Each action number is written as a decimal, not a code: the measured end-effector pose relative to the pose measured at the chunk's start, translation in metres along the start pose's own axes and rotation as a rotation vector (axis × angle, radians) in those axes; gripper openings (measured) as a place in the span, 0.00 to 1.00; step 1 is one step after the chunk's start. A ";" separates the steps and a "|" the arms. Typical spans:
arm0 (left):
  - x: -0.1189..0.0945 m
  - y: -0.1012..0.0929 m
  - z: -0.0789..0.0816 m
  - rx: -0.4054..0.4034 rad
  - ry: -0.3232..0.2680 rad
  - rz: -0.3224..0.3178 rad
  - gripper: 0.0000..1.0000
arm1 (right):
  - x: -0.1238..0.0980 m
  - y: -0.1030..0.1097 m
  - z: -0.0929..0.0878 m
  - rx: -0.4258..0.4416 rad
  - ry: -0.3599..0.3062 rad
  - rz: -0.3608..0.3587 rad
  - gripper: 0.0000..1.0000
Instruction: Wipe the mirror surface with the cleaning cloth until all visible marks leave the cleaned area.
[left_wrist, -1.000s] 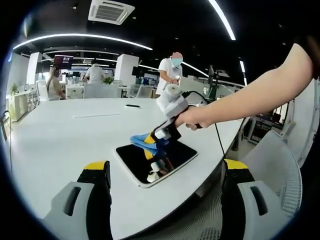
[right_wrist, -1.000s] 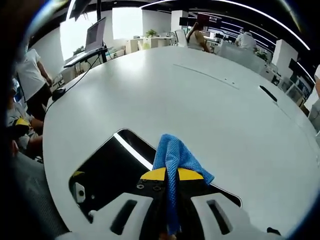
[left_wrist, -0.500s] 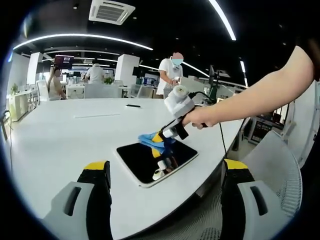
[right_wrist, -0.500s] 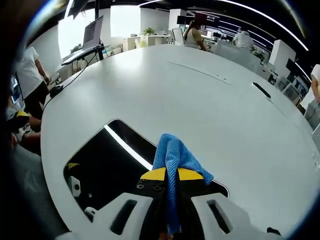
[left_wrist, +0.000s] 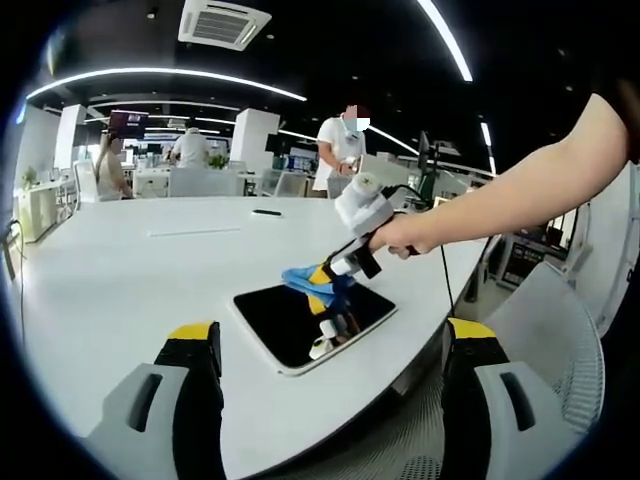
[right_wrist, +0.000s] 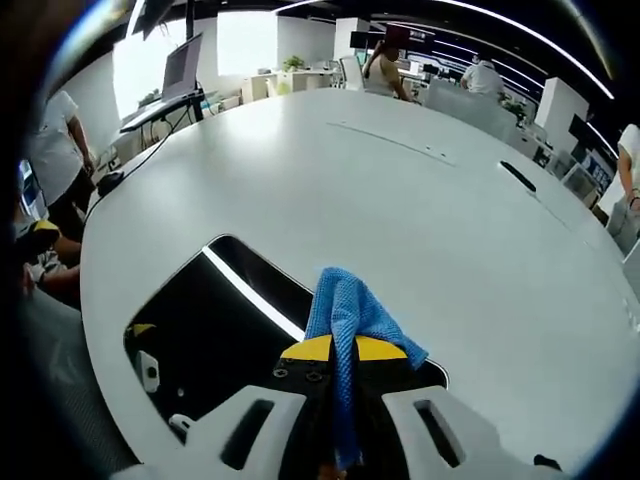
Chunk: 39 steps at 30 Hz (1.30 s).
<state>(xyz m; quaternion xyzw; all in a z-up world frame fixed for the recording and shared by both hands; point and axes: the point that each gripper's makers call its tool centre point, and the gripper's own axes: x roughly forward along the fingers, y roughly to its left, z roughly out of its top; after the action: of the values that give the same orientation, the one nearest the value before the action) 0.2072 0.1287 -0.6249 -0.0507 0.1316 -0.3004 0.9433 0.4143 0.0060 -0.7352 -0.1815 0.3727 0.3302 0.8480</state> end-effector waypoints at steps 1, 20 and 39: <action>0.000 0.000 0.000 0.000 0.000 0.000 0.90 | 0.000 0.000 0.000 0.007 -0.002 0.000 0.01; 0.000 0.002 0.000 -0.004 0.002 0.010 0.90 | -0.002 0.008 -0.004 0.057 -0.033 -0.007 0.00; -0.001 0.002 0.000 -0.005 -0.001 0.010 0.89 | -0.029 0.039 -0.029 0.028 -0.073 0.032 0.00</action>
<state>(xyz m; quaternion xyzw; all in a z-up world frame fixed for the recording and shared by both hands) 0.2079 0.1305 -0.6250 -0.0526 0.1322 -0.2954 0.9447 0.3571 0.0054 -0.7348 -0.1515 0.3487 0.3450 0.8581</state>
